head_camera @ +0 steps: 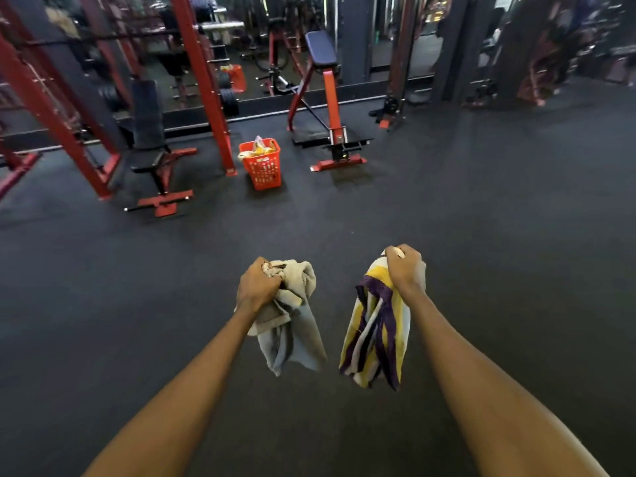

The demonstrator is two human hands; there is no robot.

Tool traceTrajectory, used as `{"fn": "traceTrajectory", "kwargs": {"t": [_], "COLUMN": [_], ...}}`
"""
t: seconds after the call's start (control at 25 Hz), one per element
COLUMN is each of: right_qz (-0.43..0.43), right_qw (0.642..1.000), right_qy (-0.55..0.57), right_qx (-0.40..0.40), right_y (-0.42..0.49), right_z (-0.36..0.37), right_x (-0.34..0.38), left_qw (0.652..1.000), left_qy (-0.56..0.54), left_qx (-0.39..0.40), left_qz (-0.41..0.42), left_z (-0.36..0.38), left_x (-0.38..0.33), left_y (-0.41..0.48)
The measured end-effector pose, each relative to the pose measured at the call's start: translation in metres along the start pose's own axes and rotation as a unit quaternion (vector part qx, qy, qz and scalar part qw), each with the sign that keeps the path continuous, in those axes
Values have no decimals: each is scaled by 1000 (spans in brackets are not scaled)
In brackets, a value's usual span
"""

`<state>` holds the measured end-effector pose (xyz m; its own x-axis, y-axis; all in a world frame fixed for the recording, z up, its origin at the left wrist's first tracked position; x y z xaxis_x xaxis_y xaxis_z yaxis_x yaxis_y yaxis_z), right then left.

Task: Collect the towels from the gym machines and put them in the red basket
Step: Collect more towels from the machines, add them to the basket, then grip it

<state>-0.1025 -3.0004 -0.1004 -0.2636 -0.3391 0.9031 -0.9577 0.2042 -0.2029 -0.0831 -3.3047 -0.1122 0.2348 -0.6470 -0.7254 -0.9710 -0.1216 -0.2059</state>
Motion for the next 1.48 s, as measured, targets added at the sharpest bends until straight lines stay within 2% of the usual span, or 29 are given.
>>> {"fn": "traceTrajectory", "kwargs": {"t": [0.36,0.76,1.24,1.48], "right_qz": [-61,-53,-38,-41], "right_qw": [994,994,991,991], "right_qy": [-46,-49,-38,-52], "right_qx": [76,83,125,119], "right_y": [191,409,735,880], "right_z": [113,233,381,447], "right_x": [72,178,279,339], "left_qw": [997,996,992,991], "left_qy": [-33,-34,-41,-50], "left_qx": [-73,-76,-78,-87], "left_qz": [-20,-42,-93,-87], "left_z": [-65,-166,-225,-271], "left_x": [30,26,29,22], "left_y": [175,428,759,921]}}
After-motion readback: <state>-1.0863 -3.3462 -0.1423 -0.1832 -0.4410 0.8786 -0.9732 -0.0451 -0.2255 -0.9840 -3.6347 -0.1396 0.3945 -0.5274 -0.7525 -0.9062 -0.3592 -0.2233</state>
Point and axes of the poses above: each hand's wrist, its own y-axis towards the middle knuckle, its own z-axis out of the palm, x = y × z, the point moved 1 cm from there along y, towards the middle knuckle, and after that the axes turned 14 degrees about x, right-handed, at the moved point
